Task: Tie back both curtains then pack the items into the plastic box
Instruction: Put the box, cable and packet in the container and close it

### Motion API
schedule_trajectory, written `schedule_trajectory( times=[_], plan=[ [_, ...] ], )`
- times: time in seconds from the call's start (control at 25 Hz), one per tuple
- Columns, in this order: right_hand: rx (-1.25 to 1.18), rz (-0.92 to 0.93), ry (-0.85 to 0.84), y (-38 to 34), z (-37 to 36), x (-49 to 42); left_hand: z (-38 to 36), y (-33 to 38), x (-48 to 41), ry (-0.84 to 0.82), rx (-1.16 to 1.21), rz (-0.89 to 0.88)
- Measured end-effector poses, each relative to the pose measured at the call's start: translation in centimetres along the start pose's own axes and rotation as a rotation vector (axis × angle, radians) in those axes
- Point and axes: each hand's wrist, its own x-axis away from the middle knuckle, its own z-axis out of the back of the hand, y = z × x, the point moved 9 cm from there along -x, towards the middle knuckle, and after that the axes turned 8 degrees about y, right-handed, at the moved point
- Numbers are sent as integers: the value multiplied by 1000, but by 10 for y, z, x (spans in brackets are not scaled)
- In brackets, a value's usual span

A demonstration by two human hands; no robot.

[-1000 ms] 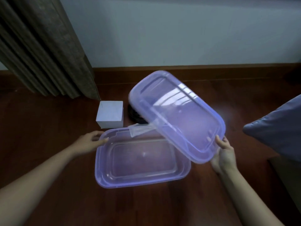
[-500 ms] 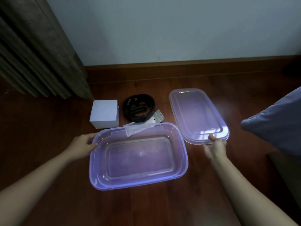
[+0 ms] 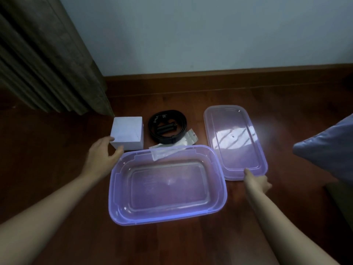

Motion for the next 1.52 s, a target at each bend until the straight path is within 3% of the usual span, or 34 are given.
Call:
schedule_trajectory(
  times=[0.08, 0.16, 0.24, 0.32, 0.44, 0.8, 0.96, 1.12, 1.16, 1.24, 1.36, 1.44, 1.52],
  plan=[
    [-93, 350, -85, -34, -11, 33, -6, 13, -22, 13, -45, -34],
    [-146, 600, -313, -57, -33, 72, -24, 16, -39, -82, -111, -14],
    [-24, 789, -488, -64, -52, 100, -44, 11, -47, -182, -187, 39],
    [123, 949, -526, -62, -66, 108, -62, 4, -49, -256, -221, 89],
    [122, 895, -518, -57, -71, 103, -74, 1, -48, -282, -188, 146],
    [125, 945, -453, -58, -69, 105, -25, 0, -54, -42, 53, 215],
    [213, 923, -451, -55, -69, 103, -2, 18, -31, -116, 594, 383],
    [198, 1151, -204, -82, -42, 127, 9, 52, -4, -282, 1055, 581],
    [98, 1149, -251, -92, -36, 138, 4, 59, 4, -385, 1116, 645],
    [-142, 959, -579, -105, -39, 162, -11, 68, 28, -620, 1154, 783],
    [-281, 650, -1007, -105, -57, 195, -40, 66, 66, -918, 990, 897],
    [-217, 652, -1043, -97, -62, 204, -57, 60, 86, -1016, 880, 911],
    [-161, 597, -969, -80, -68, 201, -71, 55, 98, -971, 881, 951]
  ],
)
